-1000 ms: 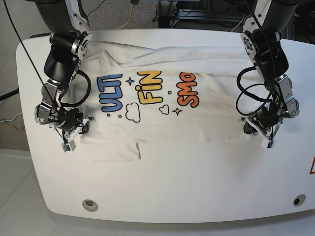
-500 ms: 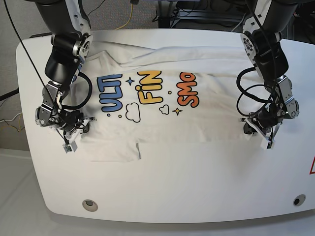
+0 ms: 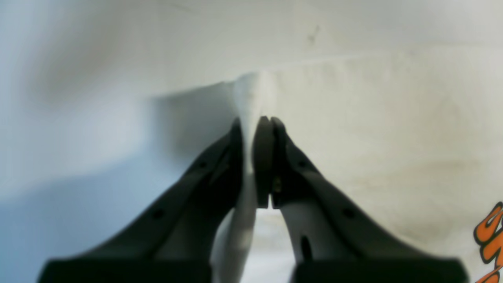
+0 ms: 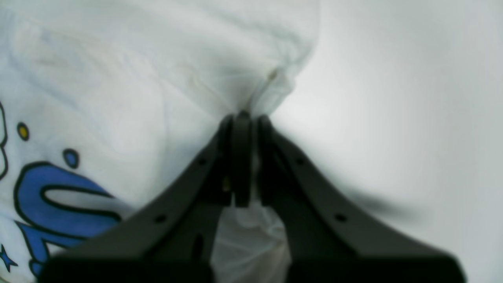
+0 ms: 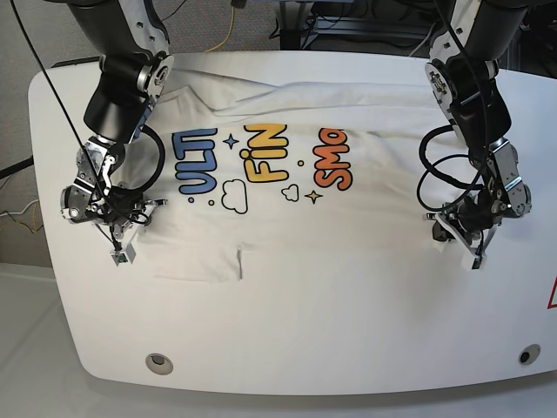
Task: Fold the T-shirt properly
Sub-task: 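Lift the pinched shirt edge with both grippers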
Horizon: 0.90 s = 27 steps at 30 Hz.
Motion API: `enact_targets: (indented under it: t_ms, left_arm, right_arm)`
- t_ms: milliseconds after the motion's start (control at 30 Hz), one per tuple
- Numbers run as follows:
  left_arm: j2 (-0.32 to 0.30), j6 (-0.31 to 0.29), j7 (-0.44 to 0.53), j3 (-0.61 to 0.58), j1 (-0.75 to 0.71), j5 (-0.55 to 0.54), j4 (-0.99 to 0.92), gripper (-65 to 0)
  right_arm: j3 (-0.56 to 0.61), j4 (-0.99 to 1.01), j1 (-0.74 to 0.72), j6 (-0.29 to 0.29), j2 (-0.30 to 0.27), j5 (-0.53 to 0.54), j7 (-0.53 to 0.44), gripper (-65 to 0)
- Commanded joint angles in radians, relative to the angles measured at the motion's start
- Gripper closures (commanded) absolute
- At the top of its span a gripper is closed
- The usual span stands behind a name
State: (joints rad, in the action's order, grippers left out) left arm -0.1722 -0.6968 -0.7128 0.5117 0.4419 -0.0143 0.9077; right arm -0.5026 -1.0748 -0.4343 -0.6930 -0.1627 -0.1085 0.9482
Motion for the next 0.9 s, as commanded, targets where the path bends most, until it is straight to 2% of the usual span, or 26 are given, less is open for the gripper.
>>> enact_targets:
  t_ms: [0, 867]
  left_arm:
    - [-0.011, -0.001, 0.003, 0.0, 0.034, -0.013, 0.067, -2.2]
    - [-0.013, -0.001, -0.017, -0.031, 0.038, -0.013, 0.098, -2.2]
  right_arm:
    - [0.0, -0.031, -0.03, -0.005, -0.011, 0.005, -0.002, 0.0]
    - [-0.001, -0.029, -0.084, -0.005, -0.007, 0.005, 0.022, 0.0]
